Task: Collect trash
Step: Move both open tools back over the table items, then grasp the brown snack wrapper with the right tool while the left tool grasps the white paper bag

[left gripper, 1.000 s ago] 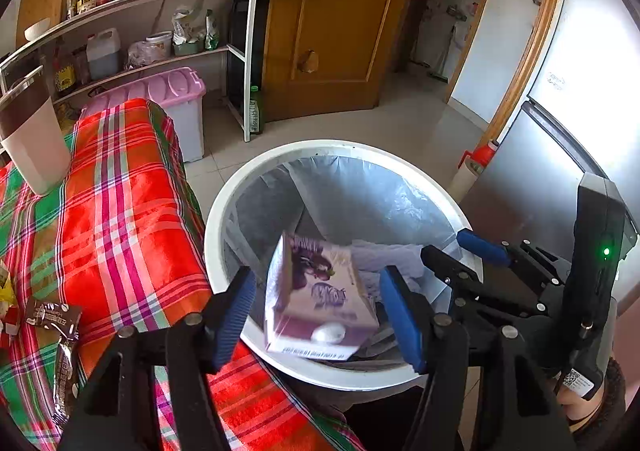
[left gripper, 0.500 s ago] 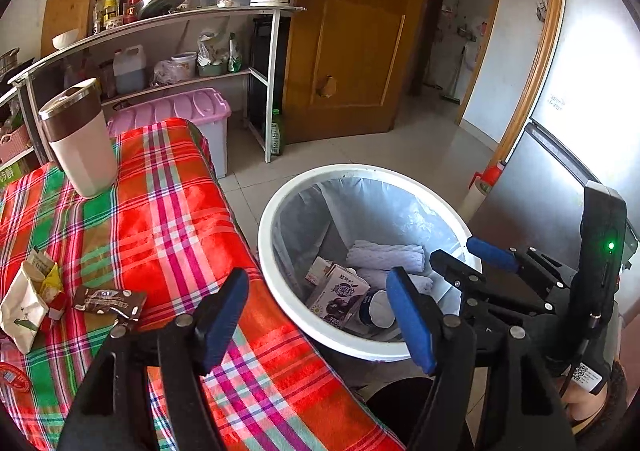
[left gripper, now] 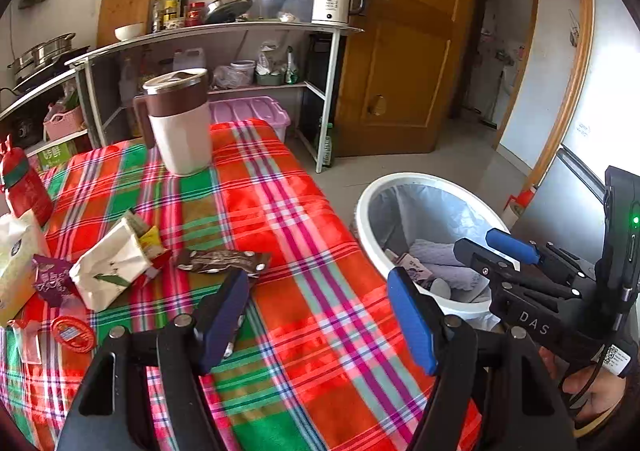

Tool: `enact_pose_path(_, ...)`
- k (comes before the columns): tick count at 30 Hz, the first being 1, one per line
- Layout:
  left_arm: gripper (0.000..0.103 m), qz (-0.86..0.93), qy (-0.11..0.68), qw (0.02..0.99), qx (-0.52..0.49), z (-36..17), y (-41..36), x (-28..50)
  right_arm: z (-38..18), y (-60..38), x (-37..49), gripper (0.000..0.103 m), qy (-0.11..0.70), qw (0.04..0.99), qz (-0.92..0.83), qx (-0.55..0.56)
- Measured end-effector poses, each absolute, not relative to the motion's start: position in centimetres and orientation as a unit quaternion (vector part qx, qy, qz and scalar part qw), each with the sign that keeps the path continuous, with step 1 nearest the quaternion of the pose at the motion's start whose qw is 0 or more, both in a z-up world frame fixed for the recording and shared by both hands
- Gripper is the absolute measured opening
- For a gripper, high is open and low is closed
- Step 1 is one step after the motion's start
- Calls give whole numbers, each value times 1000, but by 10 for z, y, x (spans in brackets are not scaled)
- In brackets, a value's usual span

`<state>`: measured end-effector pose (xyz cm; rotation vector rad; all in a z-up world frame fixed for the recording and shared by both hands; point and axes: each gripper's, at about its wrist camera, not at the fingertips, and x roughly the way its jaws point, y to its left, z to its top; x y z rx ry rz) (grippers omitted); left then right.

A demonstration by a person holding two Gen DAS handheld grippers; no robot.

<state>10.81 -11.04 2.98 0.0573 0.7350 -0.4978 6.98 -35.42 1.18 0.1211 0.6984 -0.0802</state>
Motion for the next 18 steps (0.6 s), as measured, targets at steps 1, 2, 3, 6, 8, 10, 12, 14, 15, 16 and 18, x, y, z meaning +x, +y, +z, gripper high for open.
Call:
enact_pose_path(1,74,-235,356,904,23,29,-103,108,12,-348,71,52,342,937,-31,59)
enact_pose_path(2,74,-227,357,906,19,28,-95,109,11,-342,72,52,343,937,-26,59)
enact_pose_path(3,74,-220,356,908,17,28,-86,110,11,-336,74,52,344,937,-20,57)
enact_pose_path(6,75,-192,359,913,9,23,-63,112,10,-319,78,52,346,937,-3,55)
enact_pose_path(8,75,-177,362,915,-2,20,-45,114,9,-308,82,56,348,936,8,54)
enact_pose_path(10,75,-162,362,918,-6,17,-29,115,7,-299,87,58,353,934,17,54)
enact_pose_path(12,75,-143,366,919,-13,14,-12,116,5,-290,91,59,355,933,27,55)
enact_pose_path(14,75,-130,368,920,-25,11,3,118,4,-281,96,59,359,931,36,54)
enact_pose_path(15,75,-124,368,921,-28,11,10,119,3,-278,98,60,362,930,39,55)
enact_pose_path(16,75,-119,367,922,-29,10,16,120,1,-274,101,60,364,929,43,56)
enact_pose_path(18,75,-108,367,923,-31,8,27,121,-1,-267,105,60,370,926,51,59)
